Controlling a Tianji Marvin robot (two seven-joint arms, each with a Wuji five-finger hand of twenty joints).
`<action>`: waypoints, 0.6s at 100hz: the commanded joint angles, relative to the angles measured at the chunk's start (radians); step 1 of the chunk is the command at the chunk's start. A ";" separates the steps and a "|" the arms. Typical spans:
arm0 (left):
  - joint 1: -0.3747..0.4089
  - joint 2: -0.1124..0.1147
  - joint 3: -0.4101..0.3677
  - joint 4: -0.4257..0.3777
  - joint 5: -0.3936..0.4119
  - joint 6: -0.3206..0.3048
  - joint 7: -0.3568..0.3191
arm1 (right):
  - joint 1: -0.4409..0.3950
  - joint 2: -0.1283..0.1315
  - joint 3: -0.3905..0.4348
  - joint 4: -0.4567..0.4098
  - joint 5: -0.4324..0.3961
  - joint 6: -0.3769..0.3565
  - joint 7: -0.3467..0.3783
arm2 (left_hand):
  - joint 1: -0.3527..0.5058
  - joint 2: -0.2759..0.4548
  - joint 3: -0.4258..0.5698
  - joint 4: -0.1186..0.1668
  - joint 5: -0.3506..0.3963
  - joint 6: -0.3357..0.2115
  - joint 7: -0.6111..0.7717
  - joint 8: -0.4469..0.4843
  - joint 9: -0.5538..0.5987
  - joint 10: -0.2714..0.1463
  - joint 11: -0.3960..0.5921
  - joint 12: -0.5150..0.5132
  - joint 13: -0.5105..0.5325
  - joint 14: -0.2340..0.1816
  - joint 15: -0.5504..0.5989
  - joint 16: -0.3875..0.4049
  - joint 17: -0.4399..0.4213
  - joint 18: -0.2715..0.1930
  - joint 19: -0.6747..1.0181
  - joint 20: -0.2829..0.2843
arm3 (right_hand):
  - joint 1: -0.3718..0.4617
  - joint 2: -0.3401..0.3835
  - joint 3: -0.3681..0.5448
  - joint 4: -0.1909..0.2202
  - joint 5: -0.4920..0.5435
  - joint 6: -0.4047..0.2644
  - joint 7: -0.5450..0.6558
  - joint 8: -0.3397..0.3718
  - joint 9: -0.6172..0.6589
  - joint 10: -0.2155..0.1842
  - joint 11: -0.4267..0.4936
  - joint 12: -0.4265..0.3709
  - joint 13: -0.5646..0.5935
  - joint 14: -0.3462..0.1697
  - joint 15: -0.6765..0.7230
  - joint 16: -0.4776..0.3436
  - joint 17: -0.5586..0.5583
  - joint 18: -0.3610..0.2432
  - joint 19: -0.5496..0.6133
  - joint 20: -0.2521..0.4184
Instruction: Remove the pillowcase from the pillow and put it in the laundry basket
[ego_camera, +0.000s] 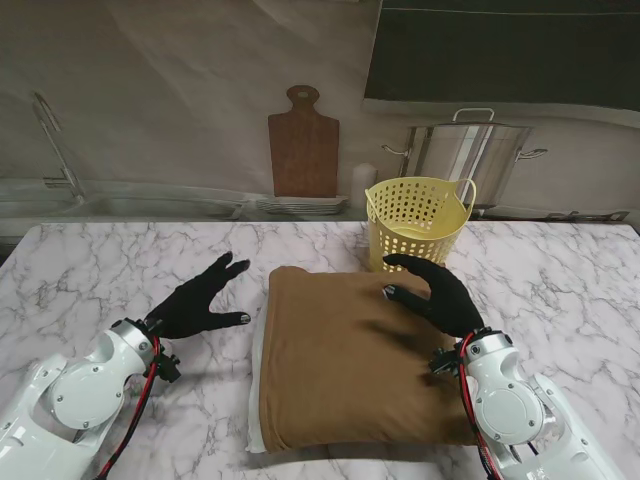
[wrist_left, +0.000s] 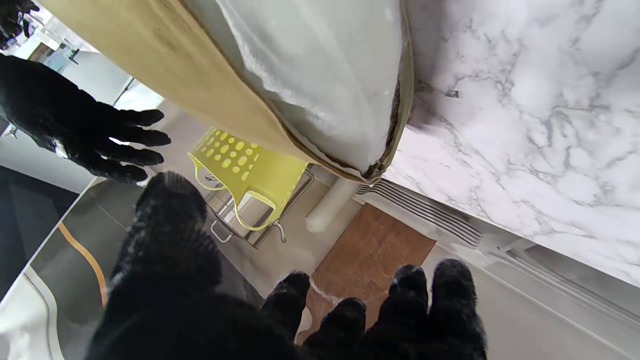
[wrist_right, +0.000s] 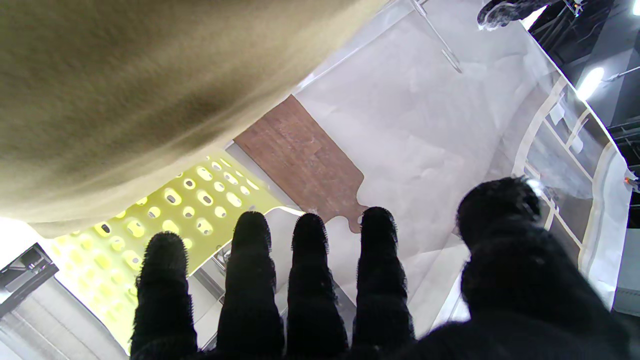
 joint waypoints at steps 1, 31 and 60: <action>0.004 0.005 0.005 0.003 0.027 -0.012 -0.008 | -0.011 -0.001 0.001 -0.008 -0.004 -0.001 -0.004 | -0.022 -0.051 -0.001 0.010 -0.037 -0.014 -0.006 -0.032 -0.029 0.002 -0.004 0.003 0.011 -0.035 0.019 -0.012 0.019 -0.050 -0.085 -0.001 | -0.024 0.025 -0.013 -0.015 -0.005 -0.006 -0.022 -0.007 -0.010 -0.015 -0.025 -0.005 -0.020 -0.007 -0.015 -0.009 -0.014 -0.005 -0.018 0.015; 0.001 0.013 0.051 0.028 0.110 -0.055 0.002 | -0.020 -0.001 0.000 -0.015 -0.010 -0.004 -0.008 | 0.103 -0.094 0.019 0.035 0.091 0.101 0.156 0.287 0.180 0.024 0.145 0.413 0.147 -0.062 0.231 0.391 0.069 -0.112 0.474 0.391 | -0.026 0.025 -0.011 -0.015 -0.004 -0.006 -0.022 -0.007 -0.012 -0.013 -0.025 -0.005 -0.021 -0.009 -0.015 -0.009 -0.016 -0.004 -0.020 0.015; -0.002 0.034 0.070 0.023 0.088 -0.047 -0.108 | -0.031 -0.002 0.012 -0.021 -0.014 -0.017 -0.018 | 0.182 -0.071 0.046 0.077 0.158 -0.071 0.327 0.592 0.207 0.013 0.291 0.709 0.176 -0.069 0.368 0.740 0.089 -0.120 0.610 0.544 | -0.028 0.024 -0.009 -0.015 -0.002 -0.007 -0.021 -0.006 -0.011 -0.014 -0.024 -0.005 -0.022 -0.008 -0.016 -0.009 -0.017 -0.004 -0.021 0.016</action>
